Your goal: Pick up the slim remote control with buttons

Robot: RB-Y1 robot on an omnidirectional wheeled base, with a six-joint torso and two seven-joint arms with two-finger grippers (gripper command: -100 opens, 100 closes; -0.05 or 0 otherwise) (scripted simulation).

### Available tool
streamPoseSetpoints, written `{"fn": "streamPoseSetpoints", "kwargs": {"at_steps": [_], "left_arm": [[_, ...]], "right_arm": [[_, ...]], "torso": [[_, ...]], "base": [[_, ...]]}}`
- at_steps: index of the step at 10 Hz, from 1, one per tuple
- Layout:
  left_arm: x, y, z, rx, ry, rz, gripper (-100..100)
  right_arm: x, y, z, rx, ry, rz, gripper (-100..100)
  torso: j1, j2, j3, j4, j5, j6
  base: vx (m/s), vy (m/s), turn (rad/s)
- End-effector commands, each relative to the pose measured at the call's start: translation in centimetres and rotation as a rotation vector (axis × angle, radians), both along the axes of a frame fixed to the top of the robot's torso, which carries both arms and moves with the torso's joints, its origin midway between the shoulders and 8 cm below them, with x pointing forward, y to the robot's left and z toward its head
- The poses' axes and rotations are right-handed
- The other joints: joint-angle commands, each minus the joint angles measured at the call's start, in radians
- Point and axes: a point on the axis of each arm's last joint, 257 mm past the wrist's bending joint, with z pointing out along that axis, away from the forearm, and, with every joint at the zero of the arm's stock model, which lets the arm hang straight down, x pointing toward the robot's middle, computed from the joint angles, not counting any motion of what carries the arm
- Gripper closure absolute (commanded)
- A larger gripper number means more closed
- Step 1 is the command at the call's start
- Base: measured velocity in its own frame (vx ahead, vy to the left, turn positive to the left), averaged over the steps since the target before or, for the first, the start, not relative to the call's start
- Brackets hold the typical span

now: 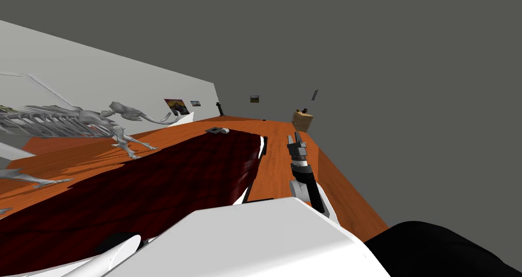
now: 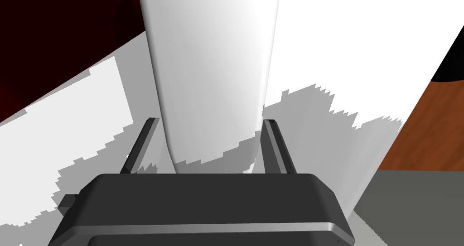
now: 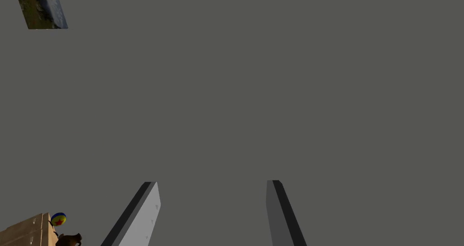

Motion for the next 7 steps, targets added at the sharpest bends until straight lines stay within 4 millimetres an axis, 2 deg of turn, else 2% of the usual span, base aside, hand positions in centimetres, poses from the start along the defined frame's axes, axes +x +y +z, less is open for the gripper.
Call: {"fn": "streamPoseSetpoints", "kwargs": {"at_steps": [1, 3, 4, 6, 7], "left_arm": [[0.9, 0.1, 0.2, 0.0, 0.0, -0.037, 100], [2.8, 0.3, 0.6, -0.002, 0.0, -0.114, 100], [2.8, 0.3, 0.6, -0.002, 0.0, -0.124, 100], [4.8, 0.4, 1.0, -0.003, -0.001, -0.197, 100], [4.8, 0.4, 1.0, -0.003, 0.0, -0.209, 100]], "right_arm": [[0.0, 0.0, 0.0, 0.0, 0.0, 0.0, 0], [0.0, 0.0, 0.0, 0.0, 0.0, 0.0, 0], [0.0, 0.0, 0.0, 0.0, 0.0, 0.0, 0], [0.0, 0.0, 0.0, 0.0, 0.0, 0.0, 0], [0.0, 0.0, 0.0, 0.0, 0.0, 0.0, 0]], "torso": [[0.0, 0.0, 0.0, 0.0, 0.0, 0.0], [-0.003, -0.006, -0.003, -0.001, -0.001, -0.002], [-0.004, -0.008, -0.005, -0.002, -0.001, -0.002], [-0.002, -0.006, -0.004, -0.001, -0.001, 0.0], [-0.003, -0.007, -0.004, -0.001, -0.001, -0.001]], "base": [[0.042, -0.012, 0.37], [0.132, -0.054, 0.441], [0.097, -0.036, 0.15], [0.094, -0.038, 0.342], [0.088, -0.04, 0.168]]}}
